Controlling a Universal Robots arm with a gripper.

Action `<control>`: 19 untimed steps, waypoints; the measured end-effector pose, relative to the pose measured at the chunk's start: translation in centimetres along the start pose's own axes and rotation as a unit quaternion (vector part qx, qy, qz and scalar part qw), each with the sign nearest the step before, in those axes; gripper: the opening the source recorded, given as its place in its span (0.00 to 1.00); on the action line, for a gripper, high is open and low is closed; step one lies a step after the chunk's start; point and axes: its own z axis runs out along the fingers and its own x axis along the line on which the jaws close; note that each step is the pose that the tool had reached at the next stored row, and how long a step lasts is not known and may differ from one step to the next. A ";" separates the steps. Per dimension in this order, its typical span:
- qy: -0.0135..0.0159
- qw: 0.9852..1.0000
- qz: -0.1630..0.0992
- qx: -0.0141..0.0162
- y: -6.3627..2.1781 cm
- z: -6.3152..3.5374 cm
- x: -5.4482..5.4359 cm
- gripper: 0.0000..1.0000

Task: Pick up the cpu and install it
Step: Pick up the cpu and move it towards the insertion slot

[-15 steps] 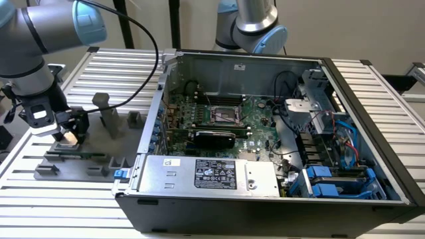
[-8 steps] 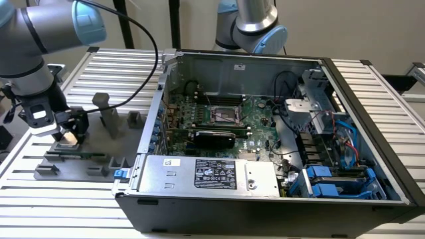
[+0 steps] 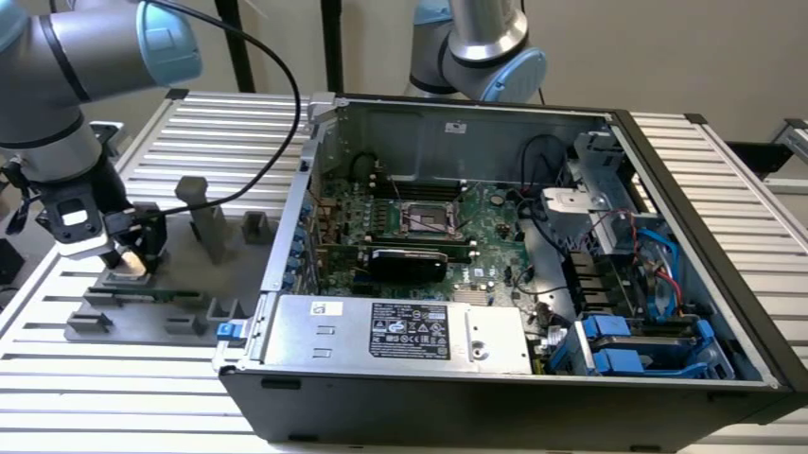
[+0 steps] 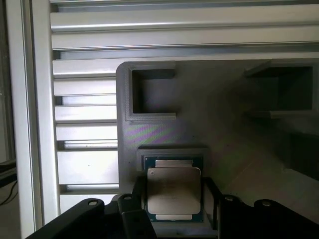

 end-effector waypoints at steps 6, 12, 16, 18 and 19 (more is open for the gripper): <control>0.000 1.000 0.000 0.000 0.01 -0.59 0.0 0.55; 0.000 1.000 0.000 0.000 0.03 -2.88 0.0 0.55; 0.000 1.000 0.000 0.000 0.05 -4.71 0.0 0.55; 0.000 1.000 0.000 0.000 0.06 -5.61 0.0 0.55; 0.000 1.000 0.000 0.000 0.07 -6.06 0.0 0.55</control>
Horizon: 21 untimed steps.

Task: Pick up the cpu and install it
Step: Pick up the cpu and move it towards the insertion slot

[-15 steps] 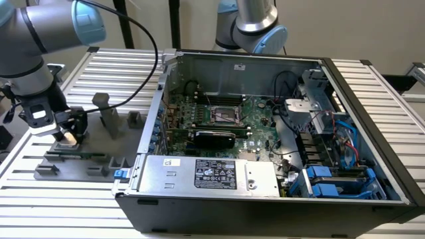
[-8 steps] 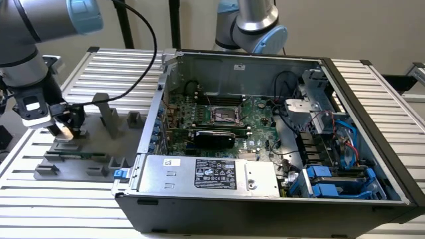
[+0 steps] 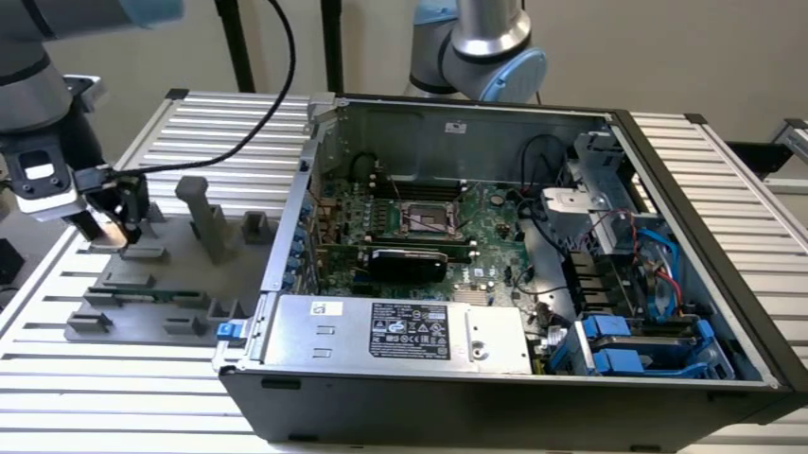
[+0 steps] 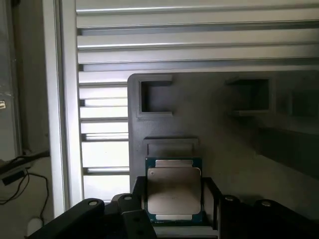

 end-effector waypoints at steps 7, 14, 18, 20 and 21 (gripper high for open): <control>0.000 1.000 0.000 0.000 0.04 -3.17 0.0 0.55; 0.000 1.000 0.000 0.000 0.09 -6.37 -0.3 0.55; 0.000 1.000 0.000 0.000 0.16 -8.19 -1.3 0.55; 0.000 1.000 0.000 0.000 0.21 -9.10 -2.1 0.55; 0.000 1.000 0.000 0.000 0.23 -9.56 -2.5 0.55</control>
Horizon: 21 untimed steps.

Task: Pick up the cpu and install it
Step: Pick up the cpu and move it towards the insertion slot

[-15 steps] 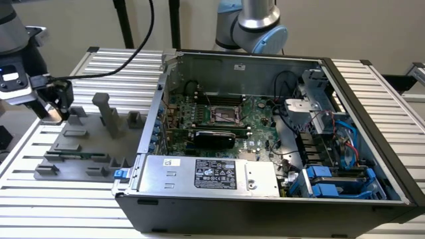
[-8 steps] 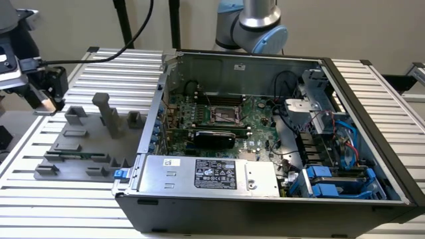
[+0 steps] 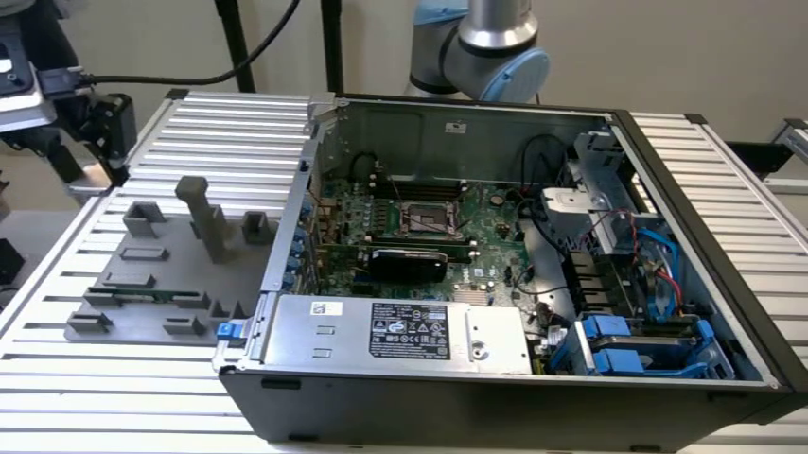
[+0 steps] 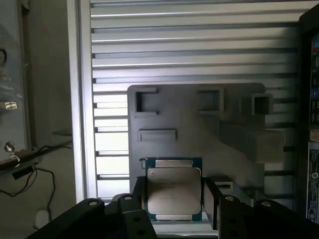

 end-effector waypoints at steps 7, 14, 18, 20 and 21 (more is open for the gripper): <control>0.000 1.000 0.000 0.000 0.16 -2.95 -3.2 0.55; 0.000 1.000 0.000 0.000 0.34 -4.88 -6.3 0.55; 0.001 1.000 0.000 0.000 0.44 -5.68 -8.1 0.55; 0.001 1.000 0.000 0.000 0.49 -5.95 -9.1 0.55; 0.001 1.000 0.000 0.000 0.51 -6.05 -9.5 0.55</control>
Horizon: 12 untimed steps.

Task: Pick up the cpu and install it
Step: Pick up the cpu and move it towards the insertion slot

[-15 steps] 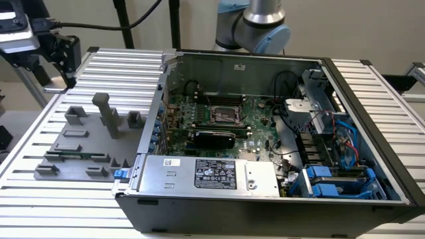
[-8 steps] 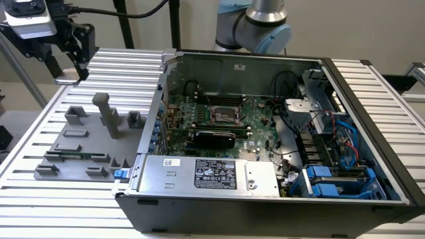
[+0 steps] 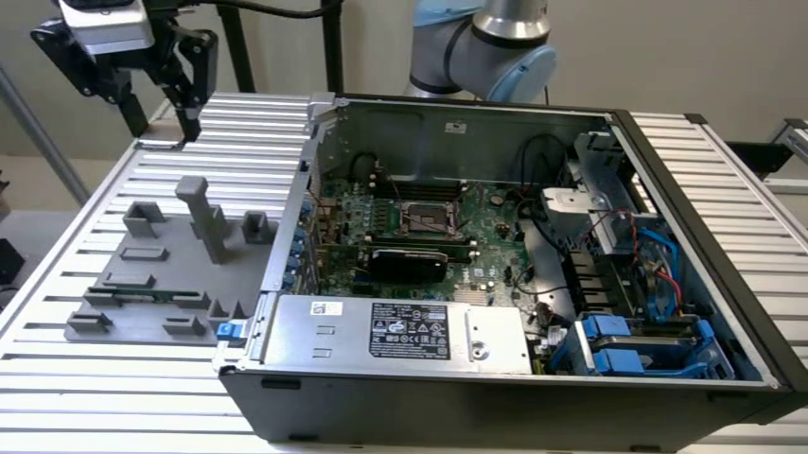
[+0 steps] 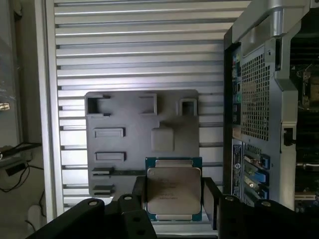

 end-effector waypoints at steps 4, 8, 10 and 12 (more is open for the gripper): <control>0.000 1.000 0.000 0.000 0.10 -0.26 -1.8 0.55; 0.000 1.000 0.000 0.000 0.20 -0.36 -3.6 0.55; 0.000 1.000 0.000 0.000 0.25 -0.41 -4.5 0.55; 0.000 1.000 0.000 0.000 0.30 -0.46 -5.5 0.55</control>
